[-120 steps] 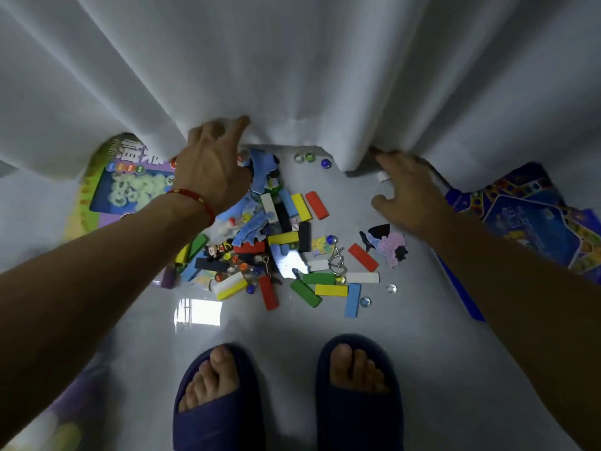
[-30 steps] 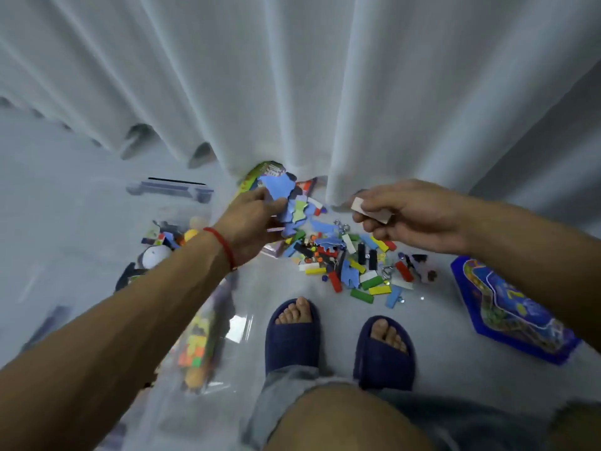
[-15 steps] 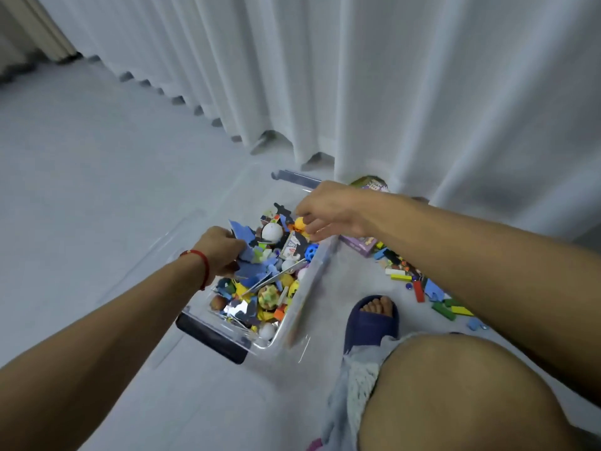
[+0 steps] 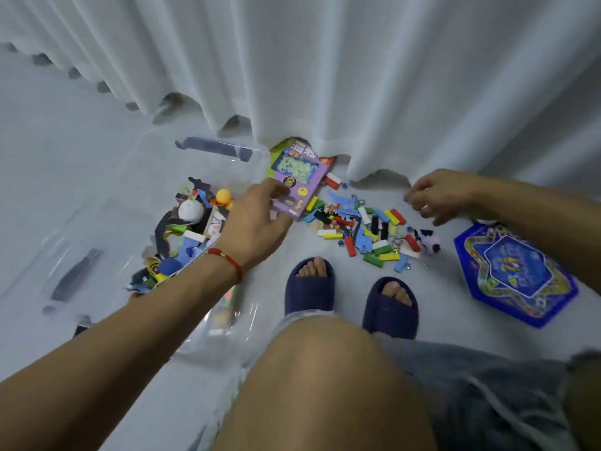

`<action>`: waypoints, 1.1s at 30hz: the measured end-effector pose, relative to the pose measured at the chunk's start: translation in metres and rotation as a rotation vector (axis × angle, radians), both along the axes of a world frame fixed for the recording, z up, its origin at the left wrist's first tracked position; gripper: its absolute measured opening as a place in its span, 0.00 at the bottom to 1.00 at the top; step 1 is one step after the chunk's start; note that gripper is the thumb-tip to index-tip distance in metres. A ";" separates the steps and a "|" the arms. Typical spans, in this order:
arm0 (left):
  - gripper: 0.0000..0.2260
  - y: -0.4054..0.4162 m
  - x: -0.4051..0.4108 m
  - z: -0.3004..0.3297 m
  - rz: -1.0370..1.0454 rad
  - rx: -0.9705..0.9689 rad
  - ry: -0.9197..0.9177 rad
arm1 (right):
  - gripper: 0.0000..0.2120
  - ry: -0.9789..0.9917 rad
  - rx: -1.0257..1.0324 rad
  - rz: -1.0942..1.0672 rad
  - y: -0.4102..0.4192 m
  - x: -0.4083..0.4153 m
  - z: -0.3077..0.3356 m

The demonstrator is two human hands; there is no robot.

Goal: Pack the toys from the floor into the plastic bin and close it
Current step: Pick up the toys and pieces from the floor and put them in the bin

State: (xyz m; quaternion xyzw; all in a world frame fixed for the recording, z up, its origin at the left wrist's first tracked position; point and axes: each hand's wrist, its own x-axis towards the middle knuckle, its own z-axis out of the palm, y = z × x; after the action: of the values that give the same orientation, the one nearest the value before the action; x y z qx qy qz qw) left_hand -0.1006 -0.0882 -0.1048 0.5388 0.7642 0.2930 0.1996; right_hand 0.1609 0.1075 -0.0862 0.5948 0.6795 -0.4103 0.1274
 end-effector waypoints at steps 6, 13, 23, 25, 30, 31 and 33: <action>0.20 0.044 0.064 -0.084 -0.184 -0.319 -0.028 | 0.19 -0.232 0.151 0.229 -0.018 0.062 -0.087; 0.24 0.089 0.089 -0.191 -0.260 -0.450 0.157 | 0.30 -0.101 0.306 0.427 -0.029 0.054 -0.189; 0.37 0.124 0.095 -0.257 -0.371 -0.331 0.431 | 0.36 -0.226 0.441 0.508 -0.018 0.016 -0.254; 0.34 0.129 0.098 -0.259 -0.388 -0.295 0.472 | 0.32 -0.156 0.452 0.457 -0.013 0.019 -0.257; 0.19 0.139 0.099 -0.260 -0.374 -0.222 0.436 | 0.23 -0.061 0.493 0.395 -0.008 0.024 -0.261; 0.18 0.141 0.098 -0.260 -0.387 -0.218 0.434 | 0.24 -0.063 0.490 0.377 -0.007 0.023 -0.261; 0.18 0.143 0.096 -0.260 -0.433 -0.212 0.443 | 0.25 -0.053 0.465 0.319 -0.007 0.022 -0.262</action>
State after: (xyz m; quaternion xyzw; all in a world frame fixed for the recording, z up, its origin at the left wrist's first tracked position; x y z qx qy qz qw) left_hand -0.0043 0.0549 -0.3644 0.7157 0.6829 0.0381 0.1412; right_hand 0.1828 0.1007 -0.3484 0.5042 0.8367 -0.2025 0.0681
